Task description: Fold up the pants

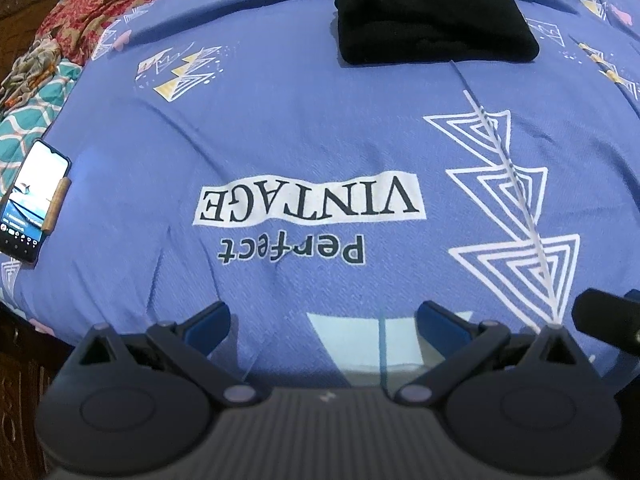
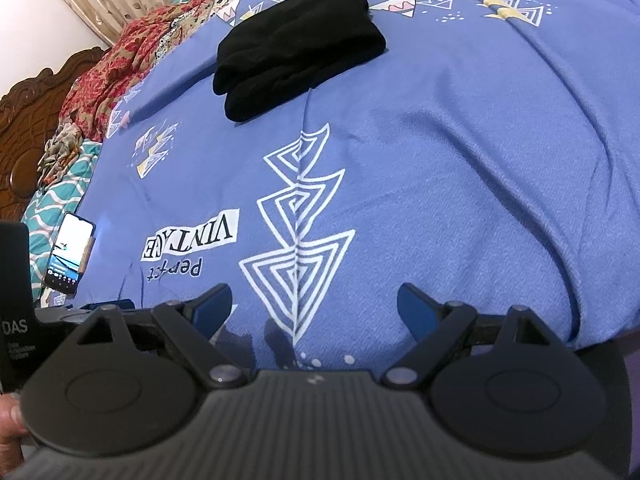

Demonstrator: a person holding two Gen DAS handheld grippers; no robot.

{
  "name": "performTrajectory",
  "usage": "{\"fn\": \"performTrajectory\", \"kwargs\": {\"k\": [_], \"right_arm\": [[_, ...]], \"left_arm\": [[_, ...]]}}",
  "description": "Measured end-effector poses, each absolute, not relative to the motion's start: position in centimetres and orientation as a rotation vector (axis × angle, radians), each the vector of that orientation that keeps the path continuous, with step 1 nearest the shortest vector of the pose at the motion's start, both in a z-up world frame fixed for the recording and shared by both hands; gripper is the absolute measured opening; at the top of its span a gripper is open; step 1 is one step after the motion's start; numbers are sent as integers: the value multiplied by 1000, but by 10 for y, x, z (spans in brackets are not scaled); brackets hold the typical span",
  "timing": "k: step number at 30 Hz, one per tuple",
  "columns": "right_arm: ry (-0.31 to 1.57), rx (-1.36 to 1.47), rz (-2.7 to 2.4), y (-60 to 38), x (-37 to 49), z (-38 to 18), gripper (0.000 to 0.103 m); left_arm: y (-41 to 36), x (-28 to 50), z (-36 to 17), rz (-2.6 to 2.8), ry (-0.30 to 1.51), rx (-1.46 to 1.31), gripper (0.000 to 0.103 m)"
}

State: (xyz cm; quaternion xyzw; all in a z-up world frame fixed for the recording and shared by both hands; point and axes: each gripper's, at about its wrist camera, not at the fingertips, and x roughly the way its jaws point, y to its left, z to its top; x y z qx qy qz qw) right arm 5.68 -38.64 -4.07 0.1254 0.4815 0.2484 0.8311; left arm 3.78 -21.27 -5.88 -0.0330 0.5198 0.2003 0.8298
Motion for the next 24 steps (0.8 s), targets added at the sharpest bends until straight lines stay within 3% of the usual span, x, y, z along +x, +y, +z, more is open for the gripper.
{"fn": "performTrajectory", "kwargs": {"k": [24], "right_arm": [[1006, 272, 510, -385, 52, -38, 92]], "left_arm": [[-214, 33, -48, 420, 1043, -75, 103]]}}
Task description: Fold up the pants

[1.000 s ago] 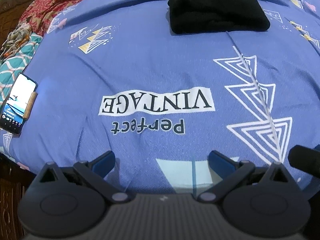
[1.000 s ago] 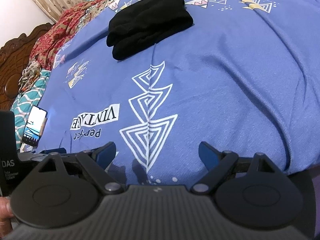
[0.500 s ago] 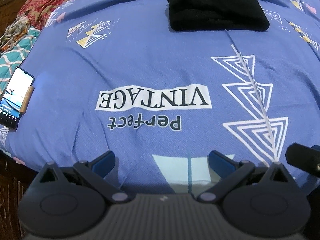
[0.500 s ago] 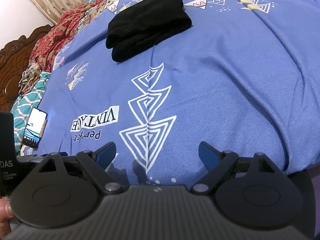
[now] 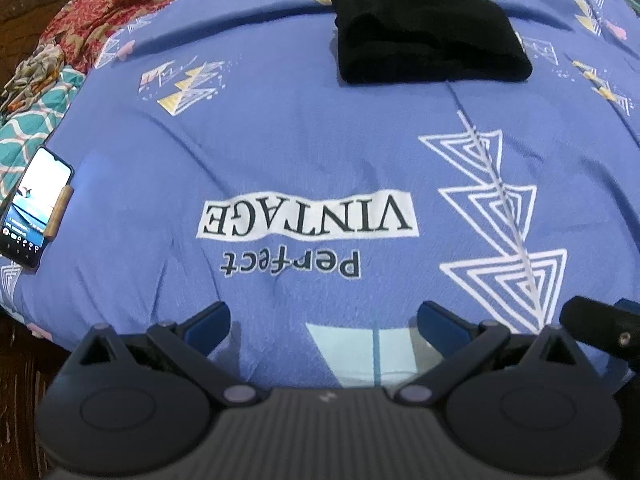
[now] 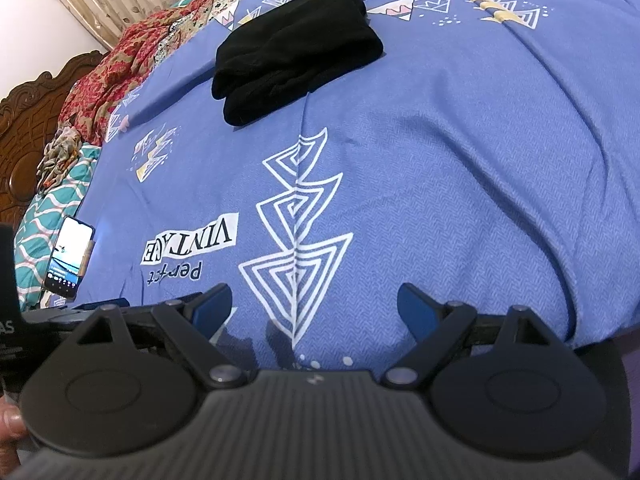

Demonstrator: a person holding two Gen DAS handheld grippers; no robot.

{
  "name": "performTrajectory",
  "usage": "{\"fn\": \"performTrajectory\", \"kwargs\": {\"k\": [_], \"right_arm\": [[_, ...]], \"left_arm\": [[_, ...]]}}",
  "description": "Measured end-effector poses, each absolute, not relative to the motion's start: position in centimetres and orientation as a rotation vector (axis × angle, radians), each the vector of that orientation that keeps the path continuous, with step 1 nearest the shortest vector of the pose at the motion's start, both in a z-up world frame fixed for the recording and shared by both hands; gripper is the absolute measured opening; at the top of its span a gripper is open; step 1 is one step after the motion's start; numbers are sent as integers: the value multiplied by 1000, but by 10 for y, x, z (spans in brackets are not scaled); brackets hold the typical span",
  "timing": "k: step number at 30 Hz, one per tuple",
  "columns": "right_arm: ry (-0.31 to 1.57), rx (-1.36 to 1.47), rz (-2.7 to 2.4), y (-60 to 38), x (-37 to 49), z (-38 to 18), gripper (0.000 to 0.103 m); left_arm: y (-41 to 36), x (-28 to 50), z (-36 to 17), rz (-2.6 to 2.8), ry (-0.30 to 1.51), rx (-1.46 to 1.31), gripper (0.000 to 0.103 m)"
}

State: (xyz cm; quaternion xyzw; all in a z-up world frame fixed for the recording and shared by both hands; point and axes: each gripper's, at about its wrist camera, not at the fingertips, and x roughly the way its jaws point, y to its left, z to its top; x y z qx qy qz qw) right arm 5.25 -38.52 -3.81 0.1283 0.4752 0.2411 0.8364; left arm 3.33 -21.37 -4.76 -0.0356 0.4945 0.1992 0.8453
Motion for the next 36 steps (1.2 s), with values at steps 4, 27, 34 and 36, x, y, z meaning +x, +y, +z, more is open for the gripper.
{"fn": "performTrajectory", "kwargs": {"k": [4, 27, 34, 36], "right_arm": [[993, 272, 504, -383, 50, -36, 91], [976, 267, 498, -378, 44, -32, 92], [971, 260, 498, -375, 44, -30, 91], [970, 261, 496, -374, 42, -30, 92]], "left_arm": [[-214, 32, -44, 415, 1019, -71, 103], [-214, 27, -30, 414, 948, -38, 103], [-212, 26, -28, 435, 936, -30, 103], [-211, 26, -28, 445, 939, -25, 103]]}}
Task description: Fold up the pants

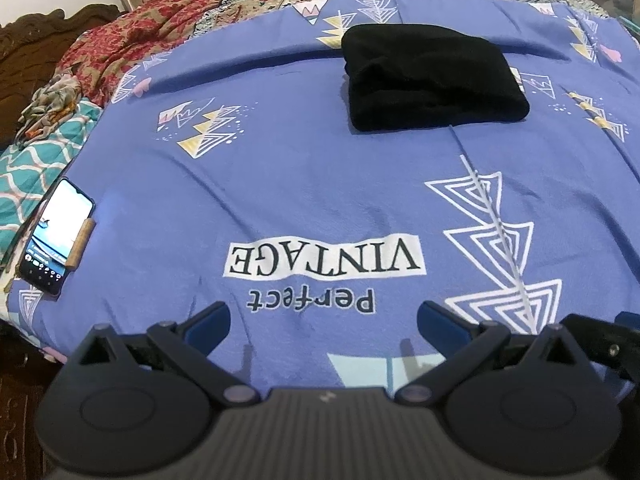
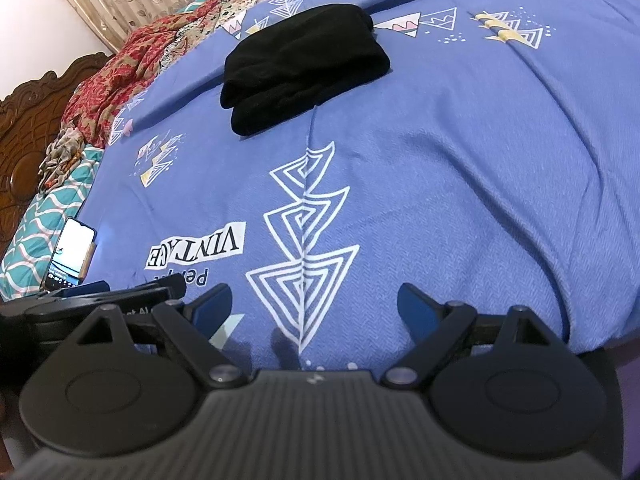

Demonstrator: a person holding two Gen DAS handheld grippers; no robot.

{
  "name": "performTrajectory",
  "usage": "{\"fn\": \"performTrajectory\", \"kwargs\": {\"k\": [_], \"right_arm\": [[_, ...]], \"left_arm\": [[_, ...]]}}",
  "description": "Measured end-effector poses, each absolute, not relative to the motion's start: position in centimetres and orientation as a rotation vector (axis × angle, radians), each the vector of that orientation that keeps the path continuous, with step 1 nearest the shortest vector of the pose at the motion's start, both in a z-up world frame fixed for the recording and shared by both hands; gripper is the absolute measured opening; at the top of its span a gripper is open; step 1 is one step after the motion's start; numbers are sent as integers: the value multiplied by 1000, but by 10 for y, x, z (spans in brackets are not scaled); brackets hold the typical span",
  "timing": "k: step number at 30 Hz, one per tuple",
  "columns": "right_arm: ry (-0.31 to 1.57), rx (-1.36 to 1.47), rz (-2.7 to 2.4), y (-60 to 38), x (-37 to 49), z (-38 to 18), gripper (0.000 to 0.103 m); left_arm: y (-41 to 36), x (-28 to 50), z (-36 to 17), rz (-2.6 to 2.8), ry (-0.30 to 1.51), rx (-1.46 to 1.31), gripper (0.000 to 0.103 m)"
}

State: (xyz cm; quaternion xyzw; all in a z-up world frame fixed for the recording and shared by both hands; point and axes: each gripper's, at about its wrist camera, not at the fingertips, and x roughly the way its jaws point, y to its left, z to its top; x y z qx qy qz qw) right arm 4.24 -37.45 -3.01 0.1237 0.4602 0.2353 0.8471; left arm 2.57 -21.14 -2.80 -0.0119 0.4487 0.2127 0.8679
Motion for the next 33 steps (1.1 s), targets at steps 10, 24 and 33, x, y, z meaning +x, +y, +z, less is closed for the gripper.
{"fn": "performTrajectory", "kwargs": {"k": [10, 24, 33], "right_arm": [[971, 262, 496, -374, 42, -30, 92], [964, 261, 496, -375, 43, -30, 92], [961, 266, 492, -374, 40, -30, 91]], "left_arm": [[-208, 27, -30, 461, 956, -32, 103], [-207, 27, -35, 478, 975, -21, 103], [-209, 27, -37, 485, 983, 6, 103]]}}
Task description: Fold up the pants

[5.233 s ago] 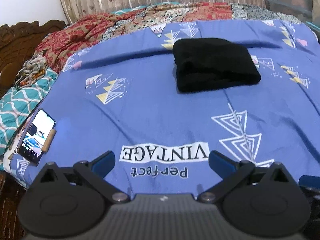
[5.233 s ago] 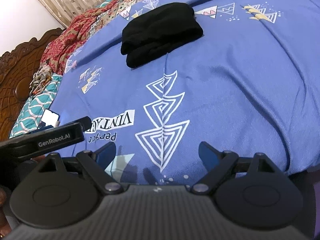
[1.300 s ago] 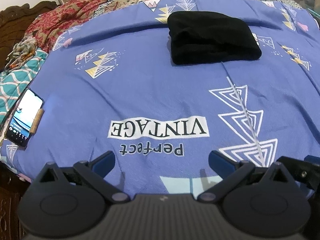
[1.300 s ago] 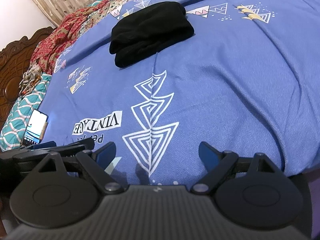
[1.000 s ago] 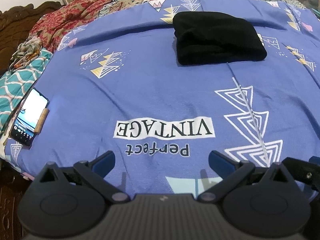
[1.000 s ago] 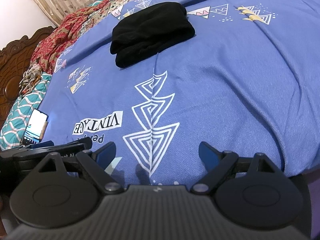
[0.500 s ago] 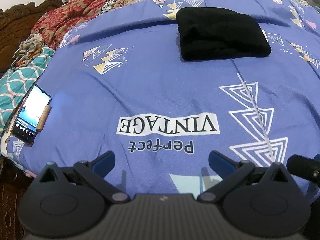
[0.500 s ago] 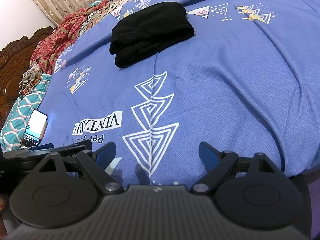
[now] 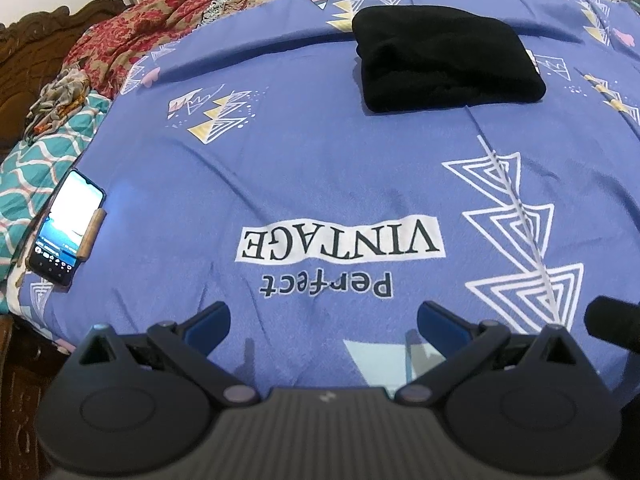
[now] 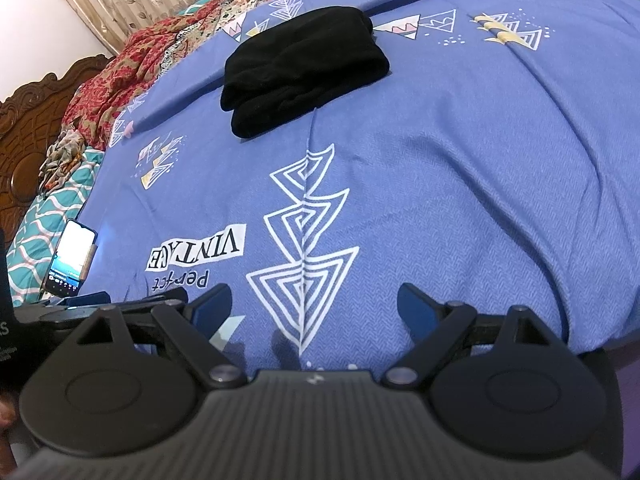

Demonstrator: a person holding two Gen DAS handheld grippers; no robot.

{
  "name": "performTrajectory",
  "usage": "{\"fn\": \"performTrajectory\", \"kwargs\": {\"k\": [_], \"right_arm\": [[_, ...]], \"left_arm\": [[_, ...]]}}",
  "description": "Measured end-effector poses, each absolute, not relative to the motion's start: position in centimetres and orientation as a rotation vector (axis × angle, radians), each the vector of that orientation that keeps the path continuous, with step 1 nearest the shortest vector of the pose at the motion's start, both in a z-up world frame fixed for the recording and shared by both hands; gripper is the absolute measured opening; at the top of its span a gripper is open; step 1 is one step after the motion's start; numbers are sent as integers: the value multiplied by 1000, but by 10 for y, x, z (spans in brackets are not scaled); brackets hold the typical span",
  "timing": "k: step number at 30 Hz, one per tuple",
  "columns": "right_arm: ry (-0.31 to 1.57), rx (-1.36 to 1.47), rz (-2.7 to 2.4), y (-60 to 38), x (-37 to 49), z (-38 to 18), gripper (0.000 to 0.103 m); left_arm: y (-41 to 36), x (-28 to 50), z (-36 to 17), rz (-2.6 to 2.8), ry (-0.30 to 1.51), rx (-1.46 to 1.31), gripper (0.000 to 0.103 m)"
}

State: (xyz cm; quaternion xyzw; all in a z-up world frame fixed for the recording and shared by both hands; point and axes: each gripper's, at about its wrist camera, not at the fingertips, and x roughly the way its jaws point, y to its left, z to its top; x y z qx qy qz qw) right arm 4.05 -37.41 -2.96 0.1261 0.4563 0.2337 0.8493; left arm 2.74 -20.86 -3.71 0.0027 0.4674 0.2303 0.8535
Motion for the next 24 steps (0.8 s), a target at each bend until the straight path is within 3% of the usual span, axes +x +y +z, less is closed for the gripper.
{"fn": "performTrajectory", "kwargs": {"k": [24], "right_arm": [[966, 268, 494, -374, 41, -31, 91]], "left_arm": [[-212, 27, -39, 515, 965, 93, 103]]}}
